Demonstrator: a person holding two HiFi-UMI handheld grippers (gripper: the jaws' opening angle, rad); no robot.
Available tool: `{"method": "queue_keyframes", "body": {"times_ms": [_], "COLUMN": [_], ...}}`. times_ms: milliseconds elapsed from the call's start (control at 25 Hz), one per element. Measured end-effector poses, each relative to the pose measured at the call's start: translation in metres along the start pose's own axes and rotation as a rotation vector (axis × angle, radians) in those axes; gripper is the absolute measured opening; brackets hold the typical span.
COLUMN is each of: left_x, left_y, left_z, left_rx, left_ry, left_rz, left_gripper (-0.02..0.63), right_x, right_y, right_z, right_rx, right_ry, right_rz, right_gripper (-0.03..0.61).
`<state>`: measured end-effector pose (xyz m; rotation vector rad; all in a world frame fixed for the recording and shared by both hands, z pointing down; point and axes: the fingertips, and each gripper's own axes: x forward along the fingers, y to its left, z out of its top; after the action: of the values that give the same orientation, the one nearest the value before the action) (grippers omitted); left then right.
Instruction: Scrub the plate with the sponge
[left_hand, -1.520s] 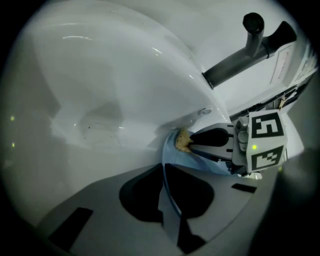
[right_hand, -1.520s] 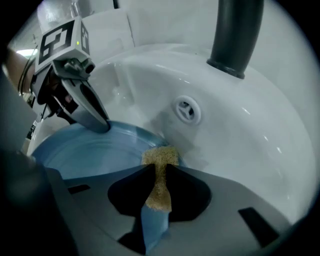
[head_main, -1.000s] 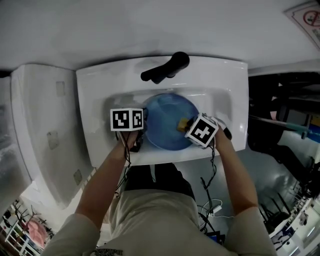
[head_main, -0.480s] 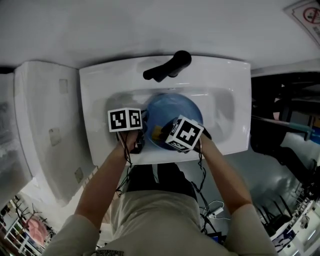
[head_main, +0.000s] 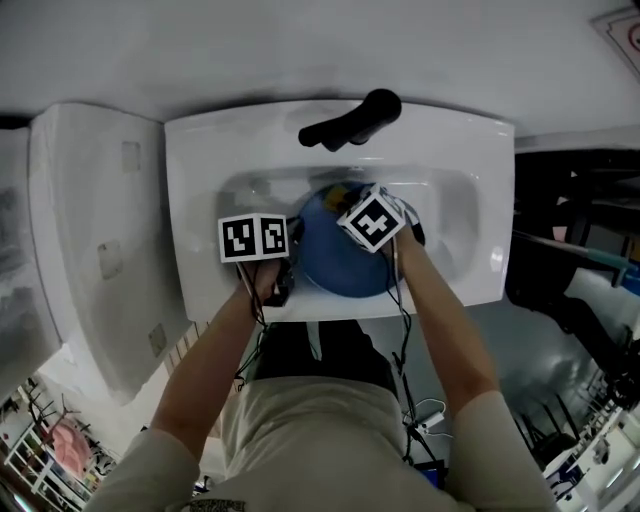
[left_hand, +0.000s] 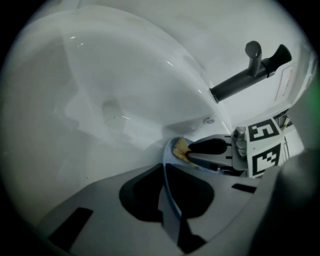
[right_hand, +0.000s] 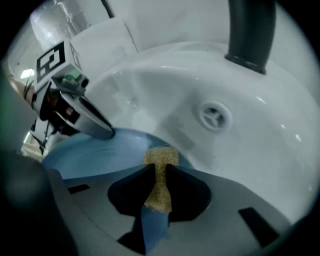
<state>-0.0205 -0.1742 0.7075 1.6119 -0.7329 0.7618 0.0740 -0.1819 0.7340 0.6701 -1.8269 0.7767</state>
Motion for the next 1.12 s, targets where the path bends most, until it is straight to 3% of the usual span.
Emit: {"method": "queue_keyframes", "body": {"times_ms": [80, 160, 280, 400, 600, 760, 880, 1120], "left_x": [-0.001, -0.002, -0.001, 0.0, 0.003, 0.0, 0.001, -0.003], "left_y": [0.0, 0.0, -0.001, -0.003, -0.007, -0.003, -0.002, 0.004], "left_z": [0.002, 0.003, 0.006, 0.011, 0.015, 0.016, 0.015, 0.009], "left_rx": [0.004, 0.007, 0.021, 0.032, 0.055, 0.034, 0.031, 0.016], "left_ry": [-0.01, -0.016, -0.027, -0.042, -0.04, -0.038, -0.033, -0.026], "left_rz": [0.005, 0.007, 0.016, 0.03, 0.047, 0.053, 0.058, 0.06], "left_gripper": [0.023, 0.023, 0.023, 0.023, 0.021, 0.023, 0.021, 0.02], "right_x": [-0.008, -0.023, -0.049, -0.072, -0.092, -0.08, -0.063, -0.02], "right_y": [-0.018, -0.025, -0.008, 0.024, 0.096, 0.129, 0.127, 0.081], "right_z": [-0.021, -0.047, -0.084, -0.098, -0.08, -0.051, -0.021, 0.022], "right_rx": [-0.029, -0.021, 0.003, -0.052, -0.149, -0.143, -0.104, -0.04], "right_ry": [0.056, 0.134, 0.256, 0.304, 0.188, 0.076, 0.009, -0.08], "right_rz": [-0.057, -0.048, 0.043, 0.136, 0.377, 0.493, 0.482, 0.284], "right_gripper": [0.081, 0.081, 0.081, 0.08, 0.08, 0.081, 0.083, 0.083]}}
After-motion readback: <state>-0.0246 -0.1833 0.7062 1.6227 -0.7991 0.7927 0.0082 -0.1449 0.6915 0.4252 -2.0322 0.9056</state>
